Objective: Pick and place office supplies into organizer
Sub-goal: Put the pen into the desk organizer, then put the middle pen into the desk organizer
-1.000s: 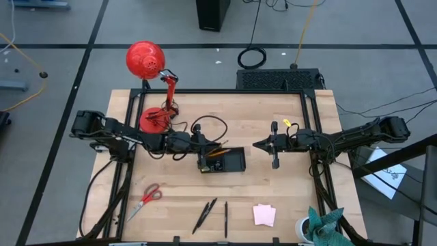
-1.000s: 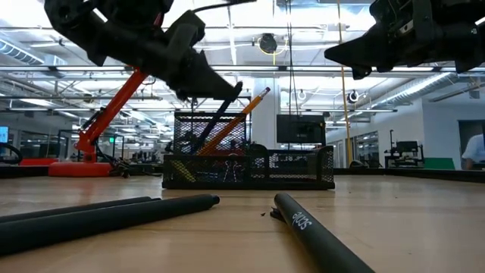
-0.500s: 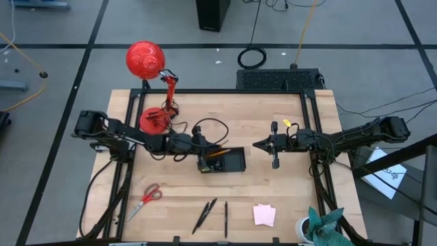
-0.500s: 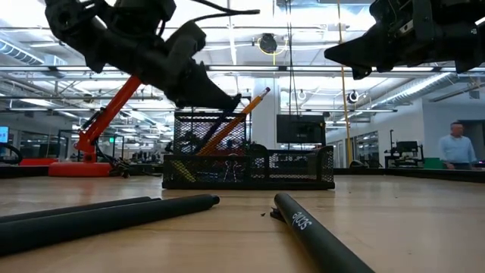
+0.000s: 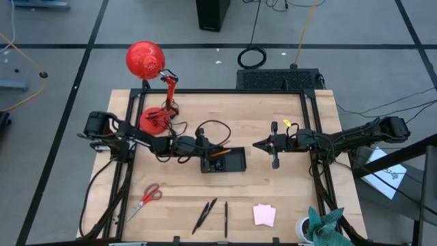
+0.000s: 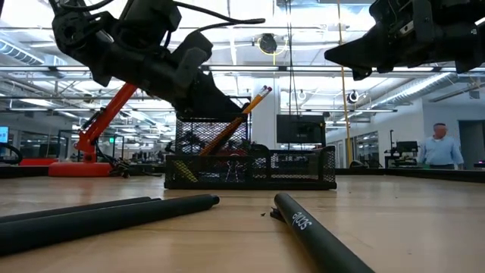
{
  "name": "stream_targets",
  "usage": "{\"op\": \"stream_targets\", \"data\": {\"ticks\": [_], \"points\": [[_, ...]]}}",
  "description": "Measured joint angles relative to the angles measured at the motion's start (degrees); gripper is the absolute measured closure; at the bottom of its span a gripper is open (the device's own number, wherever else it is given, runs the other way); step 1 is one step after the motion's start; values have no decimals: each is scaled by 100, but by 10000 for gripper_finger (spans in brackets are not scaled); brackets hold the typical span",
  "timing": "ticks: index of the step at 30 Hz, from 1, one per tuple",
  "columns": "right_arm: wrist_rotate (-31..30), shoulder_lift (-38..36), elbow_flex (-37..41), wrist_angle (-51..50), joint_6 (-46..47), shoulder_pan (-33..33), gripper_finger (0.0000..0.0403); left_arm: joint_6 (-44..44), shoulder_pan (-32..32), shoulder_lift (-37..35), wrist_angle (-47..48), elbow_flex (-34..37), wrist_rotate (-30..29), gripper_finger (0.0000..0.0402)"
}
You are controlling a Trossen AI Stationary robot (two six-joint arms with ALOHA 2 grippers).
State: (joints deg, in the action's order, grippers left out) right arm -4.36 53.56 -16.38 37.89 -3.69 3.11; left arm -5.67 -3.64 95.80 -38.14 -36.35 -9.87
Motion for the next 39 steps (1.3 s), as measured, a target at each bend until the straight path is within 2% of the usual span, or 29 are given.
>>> {"op": "stream_targets", "data": {"ticks": [14, 20, 22, 25, 28, 30, 33, 35, 37, 39], "points": [[0, 0, 0, -2, 13, 0, 403, 216, -90, -115, -180, 17, 49, 253], [4, 0, 0, -101, 64, -2, 403, 632, -268, -657, -104, -149, -201, 249], [4, 0, 0, -92, 64, 0, 403, 636, -382, -1019, 515, -361, -400, 255], [2, 0, 0, -92, 56, -2, 403, 505, -715, -1404, 2426, -1160, -875, 269], [2, 0, 0, -94, 16, -2, 403, 140, -1283, -1403, 4535, -2207, -1448, 290], [2, 0, 0, -90, 12, -1, 403, -272, -1650, -1169, 5401, -2821, -1661, 302], [0, 0, 0, -90, 5, 0, 403, -1057, -2226, -664, 6289, -3547, -1931, 314], [0, 0, 0, -106, 5, 0, 403, -1646, -2500, -221, 6439, -3959, -2038, 318], [1, 0, 0, -91, 5, -2, 403, -2159, -2714, 251, 6663, -4270, -1981, 320], [1, 0, 0, -119, 50, -2, 403, -2521, -2814, 788, 6644, -4598, -1686, 319]]}}
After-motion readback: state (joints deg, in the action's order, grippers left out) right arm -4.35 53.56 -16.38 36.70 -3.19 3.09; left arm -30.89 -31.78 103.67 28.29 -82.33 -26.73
